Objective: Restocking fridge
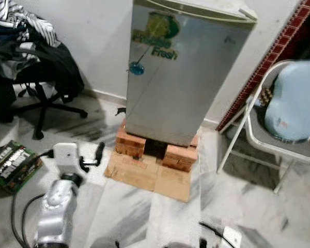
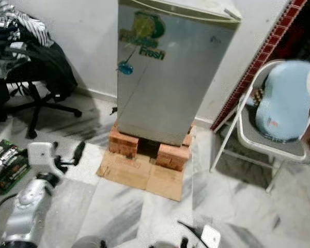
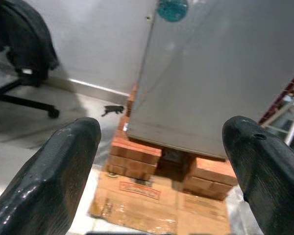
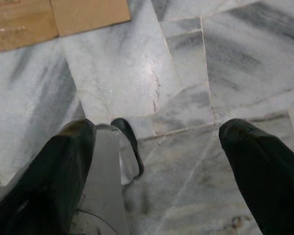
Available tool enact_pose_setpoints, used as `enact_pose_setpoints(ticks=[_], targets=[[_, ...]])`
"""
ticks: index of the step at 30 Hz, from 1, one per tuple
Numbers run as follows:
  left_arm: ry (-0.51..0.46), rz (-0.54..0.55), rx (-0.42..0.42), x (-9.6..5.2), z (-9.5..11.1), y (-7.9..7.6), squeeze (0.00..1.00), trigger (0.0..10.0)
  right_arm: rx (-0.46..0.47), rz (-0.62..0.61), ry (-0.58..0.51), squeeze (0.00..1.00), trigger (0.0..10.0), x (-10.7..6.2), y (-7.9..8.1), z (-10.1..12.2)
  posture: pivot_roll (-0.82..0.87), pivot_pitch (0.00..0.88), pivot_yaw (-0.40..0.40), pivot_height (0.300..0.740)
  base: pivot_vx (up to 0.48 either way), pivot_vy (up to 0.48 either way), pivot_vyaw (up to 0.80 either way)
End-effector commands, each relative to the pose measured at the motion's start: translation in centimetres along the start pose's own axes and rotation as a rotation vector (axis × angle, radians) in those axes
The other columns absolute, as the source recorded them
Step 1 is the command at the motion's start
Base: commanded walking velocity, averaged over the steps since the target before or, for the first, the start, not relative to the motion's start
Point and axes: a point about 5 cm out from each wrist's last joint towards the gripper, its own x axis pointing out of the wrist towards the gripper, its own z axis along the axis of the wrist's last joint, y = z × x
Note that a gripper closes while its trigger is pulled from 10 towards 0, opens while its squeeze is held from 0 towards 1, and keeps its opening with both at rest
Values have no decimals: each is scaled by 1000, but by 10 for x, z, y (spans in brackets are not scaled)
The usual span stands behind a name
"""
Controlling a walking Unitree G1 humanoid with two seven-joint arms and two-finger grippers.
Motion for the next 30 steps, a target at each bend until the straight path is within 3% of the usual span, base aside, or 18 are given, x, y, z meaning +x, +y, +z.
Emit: enact_pose_setpoints(ticks=[1,13,18,30], targets=[[-13,-5,2,1,4,1,0,10000,-421,649,-841,0,10000,-54,155,233,60,0,-112,740,311,364,0],[4,-7,7,0,0,-2,0,10000,-431,642,-838,0,10000,-54,155,234,61,0,-114,740,305,359,0],[22,6,42,1,-2,-5,0,10000,-433,643,-839,0,10000,-54,156,234,65,0,-112,740,0,0,0],[22,-24,32,-2,-2,-10,0,10000,-432,647,-851,0,10000,-56,157,230,71,0,-99,740,0,0,0]])
